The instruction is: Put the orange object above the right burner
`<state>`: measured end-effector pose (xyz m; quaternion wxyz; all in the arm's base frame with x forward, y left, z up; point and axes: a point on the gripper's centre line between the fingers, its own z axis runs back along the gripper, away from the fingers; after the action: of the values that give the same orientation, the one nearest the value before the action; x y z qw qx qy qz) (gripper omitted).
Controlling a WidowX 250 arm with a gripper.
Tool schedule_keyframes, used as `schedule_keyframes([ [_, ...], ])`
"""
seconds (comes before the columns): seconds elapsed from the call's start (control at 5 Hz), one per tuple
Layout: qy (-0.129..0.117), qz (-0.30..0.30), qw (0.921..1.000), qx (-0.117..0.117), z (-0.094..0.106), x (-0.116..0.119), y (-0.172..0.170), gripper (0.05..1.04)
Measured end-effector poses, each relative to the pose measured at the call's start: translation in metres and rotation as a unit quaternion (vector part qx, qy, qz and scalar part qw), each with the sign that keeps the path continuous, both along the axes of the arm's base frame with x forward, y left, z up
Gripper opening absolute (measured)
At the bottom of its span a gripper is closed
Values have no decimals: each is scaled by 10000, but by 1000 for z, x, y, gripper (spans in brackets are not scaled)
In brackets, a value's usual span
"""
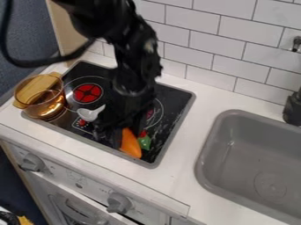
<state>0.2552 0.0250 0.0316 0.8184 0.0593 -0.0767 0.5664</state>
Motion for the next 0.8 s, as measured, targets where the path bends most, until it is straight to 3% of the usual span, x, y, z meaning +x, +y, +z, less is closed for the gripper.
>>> schedule_keyframes([
  [0.2,-319,286,9989,-174,29,10,10,552],
  [0.4,-554,573,9966,-202,45,31,19,552],
  [0.6,-547,931,9937,-304,41,66,30,552],
  [0.8,-465,1194,9915,-207,28,96,32,552],
])
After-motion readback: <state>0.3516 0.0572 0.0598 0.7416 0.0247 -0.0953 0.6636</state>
